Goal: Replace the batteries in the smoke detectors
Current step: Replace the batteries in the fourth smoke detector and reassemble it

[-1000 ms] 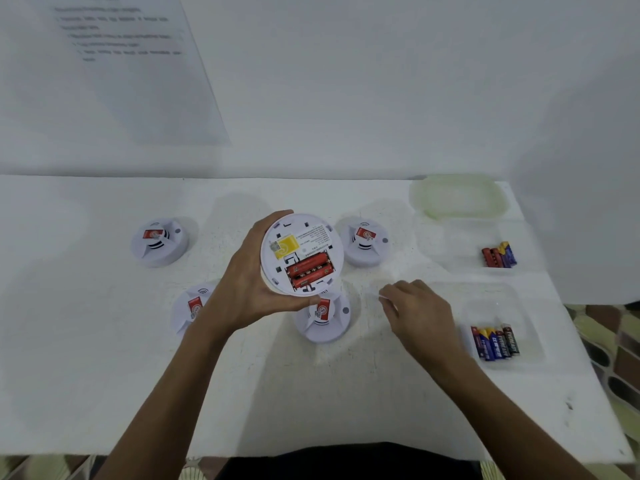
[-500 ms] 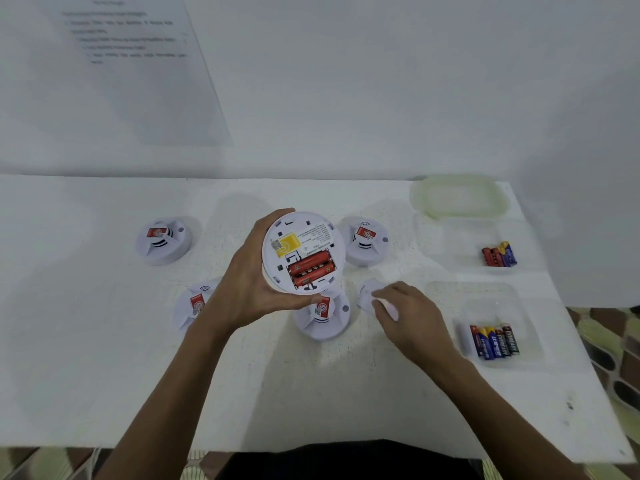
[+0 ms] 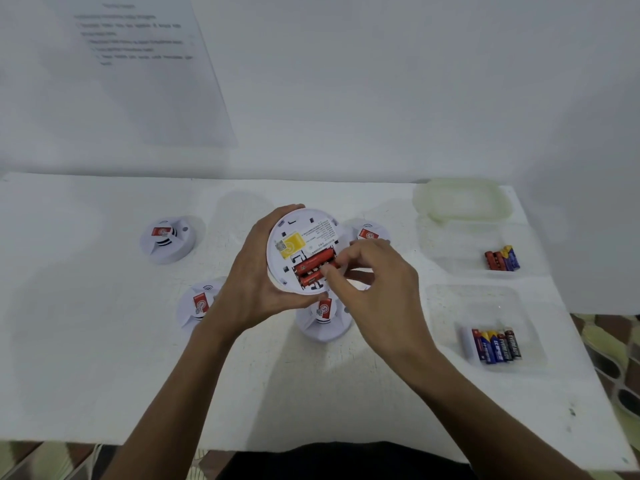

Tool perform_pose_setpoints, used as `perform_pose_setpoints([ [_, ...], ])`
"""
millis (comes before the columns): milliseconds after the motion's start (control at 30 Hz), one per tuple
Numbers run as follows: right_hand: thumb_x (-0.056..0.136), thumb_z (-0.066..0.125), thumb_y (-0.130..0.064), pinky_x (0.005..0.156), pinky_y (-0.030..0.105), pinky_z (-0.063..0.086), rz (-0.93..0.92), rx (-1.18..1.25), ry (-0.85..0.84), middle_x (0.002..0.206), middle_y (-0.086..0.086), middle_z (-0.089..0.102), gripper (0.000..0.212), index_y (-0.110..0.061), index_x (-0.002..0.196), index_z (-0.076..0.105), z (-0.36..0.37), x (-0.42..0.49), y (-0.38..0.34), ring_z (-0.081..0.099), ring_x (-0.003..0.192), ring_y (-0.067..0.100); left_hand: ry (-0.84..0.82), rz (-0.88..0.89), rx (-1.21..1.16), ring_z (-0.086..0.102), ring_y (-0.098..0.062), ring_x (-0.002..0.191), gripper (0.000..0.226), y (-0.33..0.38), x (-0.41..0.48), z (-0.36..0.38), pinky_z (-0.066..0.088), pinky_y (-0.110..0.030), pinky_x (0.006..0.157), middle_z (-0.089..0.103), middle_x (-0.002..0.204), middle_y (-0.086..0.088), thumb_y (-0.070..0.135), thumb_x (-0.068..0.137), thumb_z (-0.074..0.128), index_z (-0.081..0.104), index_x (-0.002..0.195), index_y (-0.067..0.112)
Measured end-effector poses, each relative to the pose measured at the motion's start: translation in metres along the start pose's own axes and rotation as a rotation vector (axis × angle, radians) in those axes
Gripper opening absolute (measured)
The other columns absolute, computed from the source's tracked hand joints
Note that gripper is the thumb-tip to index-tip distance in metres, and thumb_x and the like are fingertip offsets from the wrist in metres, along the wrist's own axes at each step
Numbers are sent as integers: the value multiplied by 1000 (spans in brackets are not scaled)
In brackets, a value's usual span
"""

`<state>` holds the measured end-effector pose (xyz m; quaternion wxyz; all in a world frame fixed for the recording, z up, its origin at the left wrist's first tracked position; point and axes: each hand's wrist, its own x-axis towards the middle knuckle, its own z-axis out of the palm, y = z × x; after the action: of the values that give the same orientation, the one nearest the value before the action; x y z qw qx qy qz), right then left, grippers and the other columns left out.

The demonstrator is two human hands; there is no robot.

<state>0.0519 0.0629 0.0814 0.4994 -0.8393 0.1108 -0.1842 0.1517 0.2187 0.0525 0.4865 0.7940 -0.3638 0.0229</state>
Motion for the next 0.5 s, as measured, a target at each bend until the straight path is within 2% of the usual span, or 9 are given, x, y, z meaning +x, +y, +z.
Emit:
perform_pose_setpoints([
  [133, 84, 75, -12, 75, 13, 54, 4, 21, 65, 94, -1, 66, 10, -11, 88, 67, 8, -3, -5, 67, 85, 8, 23, 5, 25, 37, 3, 127, 91, 2, 0, 0, 32, -20, 108, 35, 137, 21, 61, 64, 71, 29, 137, 26],
  [233, 84, 75, -13, 75, 7, 50, 100, 69, 83, 95, -5, 65, 12, -17, 89, 65, 11, -4, -10, 66, 86, 5, 30, 17, 23, 36, 6, 126, 86, 5, 3, 1, 34, -24, 108, 35, 136, 31, 51, 62, 75, 29, 133, 34],
  [300, 84, 75, -15, 77, 10, 51, 167, 101, 66, 96, -5, 66, 14, -21, 89, 63, 10, -2, -12, 66, 88, 6, 35, 25, 20, 35, 8, 126, 85, 4, 4, 1, 33, -24, 108, 38, 135, 25, 54, 64, 73, 29, 133, 33],
  [400, 84, 73, -15, 79, 15, 53, 219, 127, 29, 97, -5, 66, 16, -25, 87, 61, 10, 0, -15, 66, 90, 8, 43, 14, 8, 35, 8, 126, 89, 1, 3, 1, 31, -17, 108, 41, 136, 9, 54, 65, 73, 29, 136, 21],
  [500, 86, 72, -15, 74, 9, 51, 237, 159, -4, 97, -7, 66, 24, -32, 82, 55, 8, -1, -20, 66, 88, 2, 25, 9, 7, 36, 8, 126, 88, 0, 3, -2, 29, -13, 106, 37, 135, 15, 65, 68, 67, 29, 136, 23],
])
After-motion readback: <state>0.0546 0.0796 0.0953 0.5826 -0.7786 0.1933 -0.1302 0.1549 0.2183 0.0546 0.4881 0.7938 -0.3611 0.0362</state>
